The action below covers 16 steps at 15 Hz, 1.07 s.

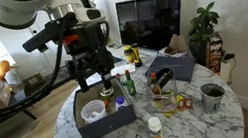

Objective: Put the orange object inside the transparent container

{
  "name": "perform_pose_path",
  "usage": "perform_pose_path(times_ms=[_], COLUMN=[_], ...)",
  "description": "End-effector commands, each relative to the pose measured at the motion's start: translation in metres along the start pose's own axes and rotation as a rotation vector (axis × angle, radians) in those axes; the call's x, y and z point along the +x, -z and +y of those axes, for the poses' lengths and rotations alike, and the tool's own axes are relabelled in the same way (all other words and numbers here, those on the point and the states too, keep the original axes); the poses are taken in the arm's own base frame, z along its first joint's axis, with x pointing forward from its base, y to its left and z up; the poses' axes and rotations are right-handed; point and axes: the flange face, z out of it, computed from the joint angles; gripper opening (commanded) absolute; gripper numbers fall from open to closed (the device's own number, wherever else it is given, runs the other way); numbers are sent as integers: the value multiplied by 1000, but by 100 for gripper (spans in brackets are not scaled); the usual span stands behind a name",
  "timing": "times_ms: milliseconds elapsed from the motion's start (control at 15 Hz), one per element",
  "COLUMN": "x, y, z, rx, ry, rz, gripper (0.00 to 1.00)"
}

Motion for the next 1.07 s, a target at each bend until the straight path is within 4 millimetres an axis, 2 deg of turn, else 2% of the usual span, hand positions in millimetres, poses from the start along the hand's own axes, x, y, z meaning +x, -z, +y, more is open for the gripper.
perform_pose_path(times_ms=[0,533,667,800,1000], x=[0,0,19,41,75], y=[0,0,1,5,9], z=[0,0,-26,-61,-123], rx=[0,0,12,44,58], ry=[0,0,25,55,93], rz=[-1,-1,32,64,145], gripper=[100,100,100,100,100])
